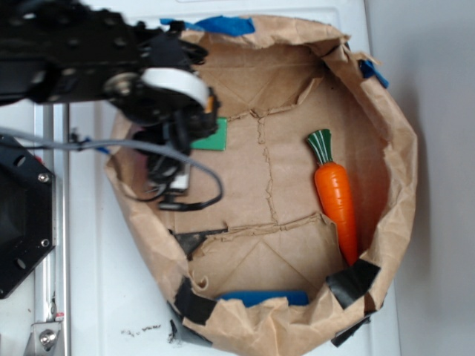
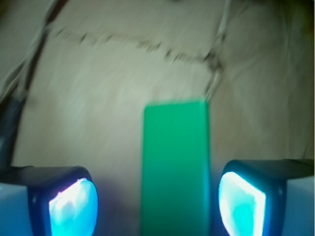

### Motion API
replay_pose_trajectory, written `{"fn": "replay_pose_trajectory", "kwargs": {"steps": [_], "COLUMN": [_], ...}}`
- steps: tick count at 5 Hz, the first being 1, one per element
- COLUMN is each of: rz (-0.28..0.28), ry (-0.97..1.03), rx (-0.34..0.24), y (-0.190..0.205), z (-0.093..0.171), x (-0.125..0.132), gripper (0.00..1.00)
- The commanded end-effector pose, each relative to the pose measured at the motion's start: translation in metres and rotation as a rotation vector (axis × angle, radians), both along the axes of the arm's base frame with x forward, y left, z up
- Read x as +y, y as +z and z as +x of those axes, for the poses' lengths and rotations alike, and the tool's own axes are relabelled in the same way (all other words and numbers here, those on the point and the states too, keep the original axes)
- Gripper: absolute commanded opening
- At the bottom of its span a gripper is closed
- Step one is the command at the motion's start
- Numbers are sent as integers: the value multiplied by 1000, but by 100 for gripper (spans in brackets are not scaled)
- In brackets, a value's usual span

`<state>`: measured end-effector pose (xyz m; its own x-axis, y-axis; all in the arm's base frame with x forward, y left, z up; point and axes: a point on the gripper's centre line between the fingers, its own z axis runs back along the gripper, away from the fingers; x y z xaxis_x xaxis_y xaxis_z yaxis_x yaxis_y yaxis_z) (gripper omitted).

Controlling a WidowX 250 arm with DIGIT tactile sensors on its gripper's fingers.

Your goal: Grab the green block.

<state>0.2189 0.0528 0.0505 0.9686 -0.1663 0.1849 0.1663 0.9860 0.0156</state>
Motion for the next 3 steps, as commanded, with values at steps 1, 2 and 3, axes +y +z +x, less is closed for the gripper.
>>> {"fn": "replay_pose_trajectory", "kwargs": {"steps": [1, 2, 3], "rz": [43, 35, 39], "ry": [17, 10, 3], "rx": [-68, -54, -51], "y": [3, 6, 7], "z": [54, 46, 33], "x": [1, -1, 0], "gripper": [100, 100, 100]}}
